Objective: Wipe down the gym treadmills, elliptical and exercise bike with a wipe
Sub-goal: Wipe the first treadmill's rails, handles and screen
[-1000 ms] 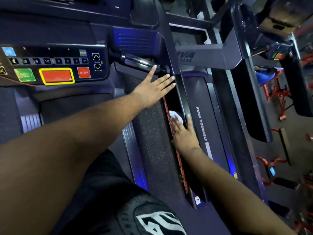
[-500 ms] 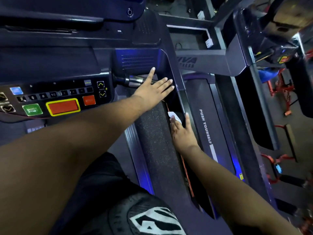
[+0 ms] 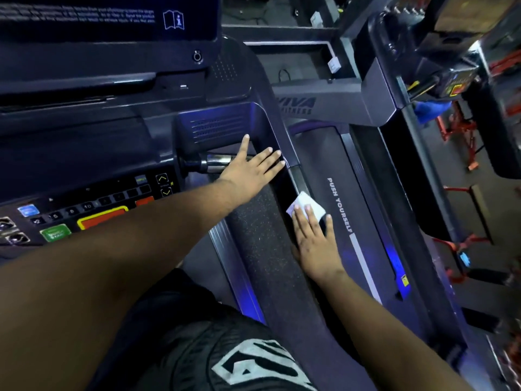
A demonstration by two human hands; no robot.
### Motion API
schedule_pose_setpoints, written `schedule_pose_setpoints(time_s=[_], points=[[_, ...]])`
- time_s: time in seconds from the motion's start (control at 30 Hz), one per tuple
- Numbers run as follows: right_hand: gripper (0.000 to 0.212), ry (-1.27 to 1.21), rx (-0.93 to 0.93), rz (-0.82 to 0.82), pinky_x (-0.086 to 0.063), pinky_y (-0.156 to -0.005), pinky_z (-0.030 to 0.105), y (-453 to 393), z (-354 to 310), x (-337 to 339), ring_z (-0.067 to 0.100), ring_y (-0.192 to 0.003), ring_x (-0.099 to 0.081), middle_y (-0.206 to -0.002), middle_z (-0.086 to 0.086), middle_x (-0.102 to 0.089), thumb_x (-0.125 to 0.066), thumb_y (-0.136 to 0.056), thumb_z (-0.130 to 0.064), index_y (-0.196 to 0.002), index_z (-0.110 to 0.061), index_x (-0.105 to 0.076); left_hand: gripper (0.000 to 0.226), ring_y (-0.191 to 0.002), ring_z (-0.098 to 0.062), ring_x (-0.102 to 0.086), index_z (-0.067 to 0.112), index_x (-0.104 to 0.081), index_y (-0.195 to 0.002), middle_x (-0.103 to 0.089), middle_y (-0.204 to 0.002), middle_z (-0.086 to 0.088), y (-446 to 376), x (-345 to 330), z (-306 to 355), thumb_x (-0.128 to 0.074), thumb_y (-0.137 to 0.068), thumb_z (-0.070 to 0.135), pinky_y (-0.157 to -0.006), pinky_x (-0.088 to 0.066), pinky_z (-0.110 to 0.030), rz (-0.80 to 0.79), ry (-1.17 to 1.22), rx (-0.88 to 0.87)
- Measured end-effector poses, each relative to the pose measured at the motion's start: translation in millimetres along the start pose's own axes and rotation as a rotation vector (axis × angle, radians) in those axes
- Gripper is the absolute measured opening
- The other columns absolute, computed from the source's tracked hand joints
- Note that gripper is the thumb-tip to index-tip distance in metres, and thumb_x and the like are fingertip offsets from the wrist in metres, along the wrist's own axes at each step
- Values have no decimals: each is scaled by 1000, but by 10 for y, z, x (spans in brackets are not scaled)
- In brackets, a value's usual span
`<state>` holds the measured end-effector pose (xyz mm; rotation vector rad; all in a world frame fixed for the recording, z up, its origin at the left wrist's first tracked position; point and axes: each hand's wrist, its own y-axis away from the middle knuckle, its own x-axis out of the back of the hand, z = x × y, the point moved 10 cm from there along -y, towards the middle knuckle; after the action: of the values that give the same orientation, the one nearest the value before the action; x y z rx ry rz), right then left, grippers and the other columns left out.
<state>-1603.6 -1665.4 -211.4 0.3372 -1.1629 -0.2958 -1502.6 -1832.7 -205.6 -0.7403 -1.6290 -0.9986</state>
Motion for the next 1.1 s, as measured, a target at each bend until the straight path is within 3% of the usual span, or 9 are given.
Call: schedule_pose_setpoints(time_s=[0.2,0.33,0.5,0.7,0.87,0.97,1.1], points=[[90,-375,-111,3,-13,-124,55,-581,281,316,13,-156,5,-170,-5,9,-54,-99,-40,-162,-20,7,96,-158,-23,8,17,15,-161,22,-168,-8,4,54,28,-57,-98,22,-112,-4,-79,92,44,23],[91,-486,-177,-10,-9,-124,51,-275,346,202,11,-156,4,-170,-6,7,-53,-99,-50,-162,-21,6,102,-158,-21,10,18,17,-161,25,-168,-6,-25,81,184,-61,-96,31,-112,-1,-80,65,59,-41],[96,-474,-277,-66,-12,-125,55,521,373,-206,9,-155,10,-170,-6,9,-53,-97,-57,-162,-21,7,102,-157,-23,12,17,17,-160,21,-169,-6,-52,51,534,-60,-96,31,-111,3,-80,36,54,-113],[95,-468,-190,-71,-8,-125,54,177,383,-44,12,-155,11,-169,-6,16,-48,-99,-57,-161,-21,14,108,-157,-24,14,16,15,-161,21,-169,-8,12,128,945,-63,-94,46,-113,5,-78,15,60,-120],[85,-560,-173,-10,-11,-126,50,436,412,-193,10,-156,6,-169,-8,11,-50,-103,-46,-162,-24,7,103,-157,-21,14,14,15,-161,19,-169,-7,208,175,1264,-61,-96,44,-114,4,-77,-23,59,-60],[84,-565,-178,89,-18,-125,46,916,465,-465,12,-156,-1,-170,-6,3,-55,-101,-38,-163,-22,0,88,-157,-22,15,14,17,-160,21,-169,-7,328,216,1693,-48,-103,29,-112,6,-79,-9,-53,-102],[75,-586,-202,213,-32,-120,42,1547,532,-844,16,-155,-17,-169,-2,-14,-55,-101,-34,-162,-20,-15,87,-156,-22,17,12,20,-158,23,-168,-8,500,178,2318,-45,-103,27,-109,11,-79,-21,-76,-115]])
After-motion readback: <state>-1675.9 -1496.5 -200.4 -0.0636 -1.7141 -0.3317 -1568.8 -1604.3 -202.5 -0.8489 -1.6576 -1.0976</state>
